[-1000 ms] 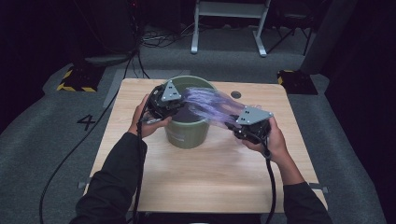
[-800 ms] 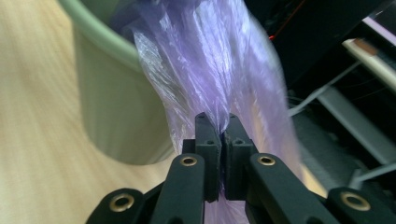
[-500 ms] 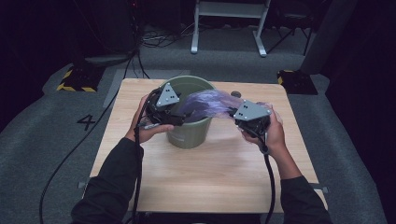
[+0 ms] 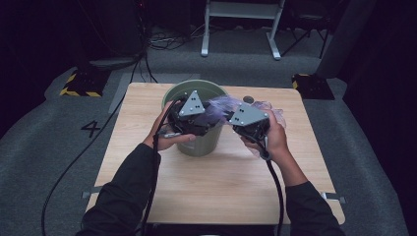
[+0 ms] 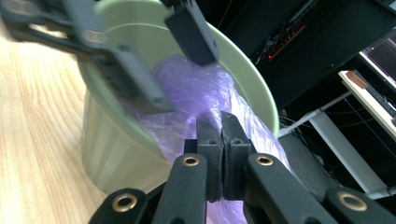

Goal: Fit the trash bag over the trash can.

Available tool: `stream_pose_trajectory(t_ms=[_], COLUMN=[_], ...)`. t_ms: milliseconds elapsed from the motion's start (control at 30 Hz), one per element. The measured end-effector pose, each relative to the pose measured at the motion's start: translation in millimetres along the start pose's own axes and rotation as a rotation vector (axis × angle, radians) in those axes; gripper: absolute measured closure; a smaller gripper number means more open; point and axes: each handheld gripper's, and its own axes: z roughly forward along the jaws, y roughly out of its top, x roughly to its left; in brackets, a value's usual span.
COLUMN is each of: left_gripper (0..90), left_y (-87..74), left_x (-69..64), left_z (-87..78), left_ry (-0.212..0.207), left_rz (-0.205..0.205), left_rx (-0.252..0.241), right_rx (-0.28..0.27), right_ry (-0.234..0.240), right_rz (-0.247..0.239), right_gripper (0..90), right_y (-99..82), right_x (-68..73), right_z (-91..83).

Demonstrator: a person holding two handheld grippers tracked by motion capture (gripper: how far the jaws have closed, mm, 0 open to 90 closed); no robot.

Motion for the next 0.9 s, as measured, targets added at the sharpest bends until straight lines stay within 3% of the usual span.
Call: stream_pose_trajectory(t_ms=[67,133,233,267,333,400,533,600,900], left_gripper=[60.2,74.4,86.9,88.6,89.0,89.2,89.3,89.3,89.3], left_y=[-1.6,-2.7,-3.4,-3.7,-5.8,-7.8,-13.4,-17.3,-30.5], left_x=[1.6,1.7,1.9,2.1,3.6,6.5,13.5,17.1,32.4], left_z=[0.3,-0.5,-2.8,-2.9,-2.9,-4.8,-14.9,-20.4,-34.6], left_ry=[-0.016,-0.005,0.006,0.013,0.037,0.047,0.064,0.068,0.089], left_rz=[0.001,0.029,0.063,0.072,0.073,0.067,0.048,0.03,-0.005], left_rx=[0.013,0.023,0.024,0.031,0.051,0.058,0.053,0.049,0.066], right_rx=[-0.004,-0.013,-0.033,-0.036,-0.046,-0.064,-0.089,-0.105,-0.112], right_ry=[0.006,0.013,0.037,0.039,0.048,0.06,0.084,0.099,0.074], right_rz=[0.004,0.015,0.039,0.045,0.061,0.092,0.161,0.183,0.21], right_gripper=[88.2,86.1,82.4,76.2,69.1,53.0,39.4,36.4,29.2], right_y=[0.7,0.8,0.7,0.3,-0.7,-2.4,-8.3,-11.3,-31.6], right_x=[2.0,2.2,3.2,4.0,4.6,3.2,-1.6,-3.1,-5.7], right_z=[0.6,0.8,0.7,0.9,0.0,-2.1,-10.6,-16.3,-39.1])
